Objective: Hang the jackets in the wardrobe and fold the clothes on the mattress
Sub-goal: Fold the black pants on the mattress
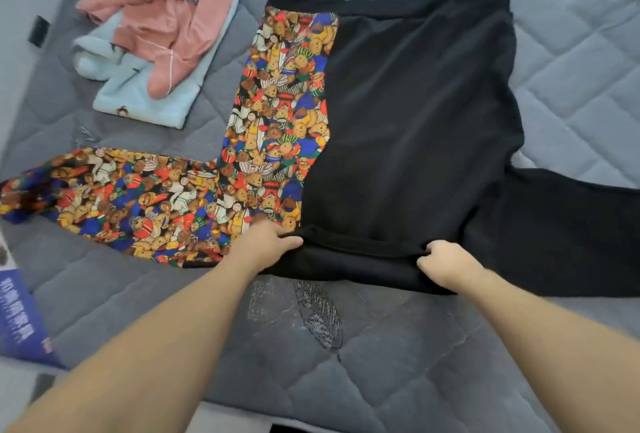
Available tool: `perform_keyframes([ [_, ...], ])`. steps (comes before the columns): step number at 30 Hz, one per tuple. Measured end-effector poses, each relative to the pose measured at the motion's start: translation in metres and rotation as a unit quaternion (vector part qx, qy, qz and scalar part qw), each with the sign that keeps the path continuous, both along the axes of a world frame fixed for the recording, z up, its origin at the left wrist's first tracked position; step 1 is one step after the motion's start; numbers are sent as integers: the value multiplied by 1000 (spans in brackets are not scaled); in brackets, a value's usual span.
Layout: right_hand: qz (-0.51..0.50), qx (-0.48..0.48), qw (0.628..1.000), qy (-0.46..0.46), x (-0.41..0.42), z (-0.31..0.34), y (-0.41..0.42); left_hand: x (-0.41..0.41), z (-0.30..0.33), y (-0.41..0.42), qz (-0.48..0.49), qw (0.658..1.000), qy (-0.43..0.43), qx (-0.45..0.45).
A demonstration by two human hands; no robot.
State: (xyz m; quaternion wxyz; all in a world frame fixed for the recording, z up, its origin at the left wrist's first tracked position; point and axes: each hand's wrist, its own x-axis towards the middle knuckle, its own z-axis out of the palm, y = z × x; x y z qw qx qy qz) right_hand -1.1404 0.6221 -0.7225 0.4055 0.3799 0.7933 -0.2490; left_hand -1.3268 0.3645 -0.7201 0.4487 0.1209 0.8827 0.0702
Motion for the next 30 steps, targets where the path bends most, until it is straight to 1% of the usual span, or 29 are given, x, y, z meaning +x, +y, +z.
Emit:
perform_keyframes([
  [2,25,3,998,-62,-19,-7,6,-8,-18,9,-85,990,98,-62],
  [4,91,23,990,-104,-27,-17,-2,-4,-33,12,-160,965,190,-80],
  [5,140,37,981,-127,-31,-21,-9,0,-38,9,-196,948,242,-72],
  [6,189,56,967,-164,-36,-22,-17,5,-41,3,-219,931,286,-56],
  [7,232,78,944,-219,-43,-20,-25,9,-42,-7,-228,917,325,-35],
  [8,266,101,918,-277,-51,-15,-33,10,-42,-18,-223,906,360,-16],
  [9,295,123,893,-316,-60,-10,-40,7,-42,-30,-213,896,390,-4],
  [10,323,143,879,-320,-68,-7,-46,1,-43,-44,-201,892,405,-7],
  [11,353,165,872,-296,-76,-2,-52,-7,-42,-59,-193,889,416,-17],
  [12,373,192,875,-243,-84,5,-61,-17,-40,-76,-181,886,426,-27],
  [13,372,215,886,-174,-93,12,-72,-27,-36,-92,-157,884,440,-31],
  [14,359,227,900,-100,-105,17,-85,-37,-32,-110,-115,886,449,-30],
  [15,350,219,910,-34,-120,22,-101,-49,-27,-128,-57,888,456,-33],
  [16,352,197,915,17,-139,26,-121,-61,-19,-146,21,892,451,-39],
  [17,359,170,916,63,-159,28,-144,-75,-13,-165,116,896,426,-46],
  [18,370,139,912,109,-181,28,-170,-90,-7,-186,227,892,389,-48],
  [19,386,101,904,151,-202,28,-198,-106,-4,-207,348,871,344,-36],
  [20,413,55,891,178,-223,27,-227,-123,-1,-229,466,831,303,-13],
  [21,449,12,874,186,-241,26,-256,-138,1,-248,568,780,263,21],
  [22,486,-20,856,175,-255,23,-284,-151,1,-265,649,725,220,68],
  [23,523,-38,839,148,-267,20,-308,-164,0,-279,711,667,178,131],
  [24,557,-43,822,113,-276,15,-329,-177,-1,-290,751,616,142,192],
  [25,580,-40,809,83,-284,9,-344,-189,-3,-298,769,581,125,234],
  [26,591,-33,803,66,-289,1,-355,-200,-7,-305,768,571,124,260],
  [28,590,-3,803,79,-294,-12,-364,-225,-14,-315,759,567,128,294],
  [30,599,32,791,118,-296,-23,-362,-245,-18,-324,787,530,141,282],
])
